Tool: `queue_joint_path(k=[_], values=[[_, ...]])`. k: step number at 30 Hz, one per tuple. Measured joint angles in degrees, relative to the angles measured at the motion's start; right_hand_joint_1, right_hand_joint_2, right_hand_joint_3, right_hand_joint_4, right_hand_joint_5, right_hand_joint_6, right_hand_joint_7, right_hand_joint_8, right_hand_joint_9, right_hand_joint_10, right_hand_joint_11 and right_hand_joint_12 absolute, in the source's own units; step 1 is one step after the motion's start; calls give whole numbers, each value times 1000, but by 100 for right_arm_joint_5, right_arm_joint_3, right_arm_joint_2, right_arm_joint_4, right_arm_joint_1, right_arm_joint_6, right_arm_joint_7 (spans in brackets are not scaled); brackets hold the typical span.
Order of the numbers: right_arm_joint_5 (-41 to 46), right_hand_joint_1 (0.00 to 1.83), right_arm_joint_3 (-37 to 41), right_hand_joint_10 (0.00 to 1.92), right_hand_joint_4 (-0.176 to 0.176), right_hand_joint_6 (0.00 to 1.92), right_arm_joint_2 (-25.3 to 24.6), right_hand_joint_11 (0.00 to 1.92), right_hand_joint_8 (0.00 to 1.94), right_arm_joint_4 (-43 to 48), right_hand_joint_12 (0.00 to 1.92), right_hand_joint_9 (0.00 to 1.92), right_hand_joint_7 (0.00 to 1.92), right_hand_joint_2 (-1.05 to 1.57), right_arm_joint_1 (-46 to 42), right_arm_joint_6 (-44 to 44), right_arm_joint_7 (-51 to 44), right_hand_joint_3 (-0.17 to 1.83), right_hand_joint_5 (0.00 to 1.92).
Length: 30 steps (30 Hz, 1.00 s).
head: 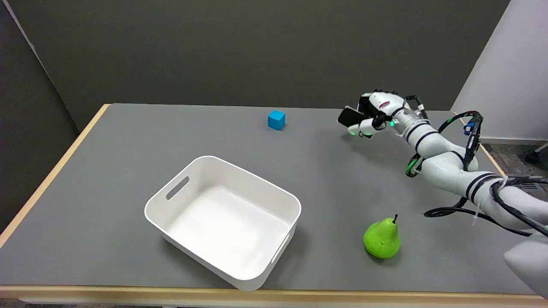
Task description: Place the blackboard eraser into the white box.
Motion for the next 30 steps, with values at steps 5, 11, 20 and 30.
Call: queue_joint_path(k=[5, 11, 20, 30], values=[[0, 1194, 298, 1297, -176, 1506, 43, 489, 1370, 533, 1914, 788, 869, 1245, -254, 215, -106, 54, 526], [1, 1195, 567, 1295, -176, 1497, 124, 540, 1369, 1503, 1838, 791, 870, 1229, -672, 525, -161, 83, 530], [-1, 1195, 517, 1294, -176, 1496, 239, 537, 1366, 3082, 1846, 791, 872, 1228, -1425, 1257, 65, 84, 532], [124, 1195, -179, 1308, -176, 1487, -61, 496, 1380, 4207, 1917, 791, 870, 1241, -2100, 2065, 266, 60, 530]])
